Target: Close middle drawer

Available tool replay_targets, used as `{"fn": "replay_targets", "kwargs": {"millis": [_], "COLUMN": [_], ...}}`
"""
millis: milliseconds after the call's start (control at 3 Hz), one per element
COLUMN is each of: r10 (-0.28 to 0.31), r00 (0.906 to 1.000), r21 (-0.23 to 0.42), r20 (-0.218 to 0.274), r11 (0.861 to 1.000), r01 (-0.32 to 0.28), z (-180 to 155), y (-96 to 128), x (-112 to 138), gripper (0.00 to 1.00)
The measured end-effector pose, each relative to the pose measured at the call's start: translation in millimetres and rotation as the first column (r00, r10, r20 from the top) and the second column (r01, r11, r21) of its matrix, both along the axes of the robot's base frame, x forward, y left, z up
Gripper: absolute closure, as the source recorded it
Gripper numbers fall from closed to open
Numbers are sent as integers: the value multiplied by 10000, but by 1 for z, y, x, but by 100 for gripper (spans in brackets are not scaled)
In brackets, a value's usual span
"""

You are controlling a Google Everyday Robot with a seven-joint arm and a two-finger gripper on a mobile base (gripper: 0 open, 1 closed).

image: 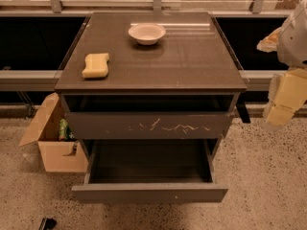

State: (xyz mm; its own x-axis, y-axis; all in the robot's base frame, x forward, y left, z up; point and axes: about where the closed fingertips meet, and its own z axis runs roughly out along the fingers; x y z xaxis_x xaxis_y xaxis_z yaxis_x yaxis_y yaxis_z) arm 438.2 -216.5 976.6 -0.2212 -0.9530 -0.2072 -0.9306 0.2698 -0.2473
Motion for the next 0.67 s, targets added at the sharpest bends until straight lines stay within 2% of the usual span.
{"fn": "replay_targets", "kwargs": {"millis": [333, 667], "r10": [0, 335], "r00": [10000, 9994], "r21": [0, 88], "r20": [0, 117], "r11": [10000, 9994], "r01": [0, -336], "z": [0, -9], "y": [0, 6], "x": [0, -3], "gripper": [0, 0]}}
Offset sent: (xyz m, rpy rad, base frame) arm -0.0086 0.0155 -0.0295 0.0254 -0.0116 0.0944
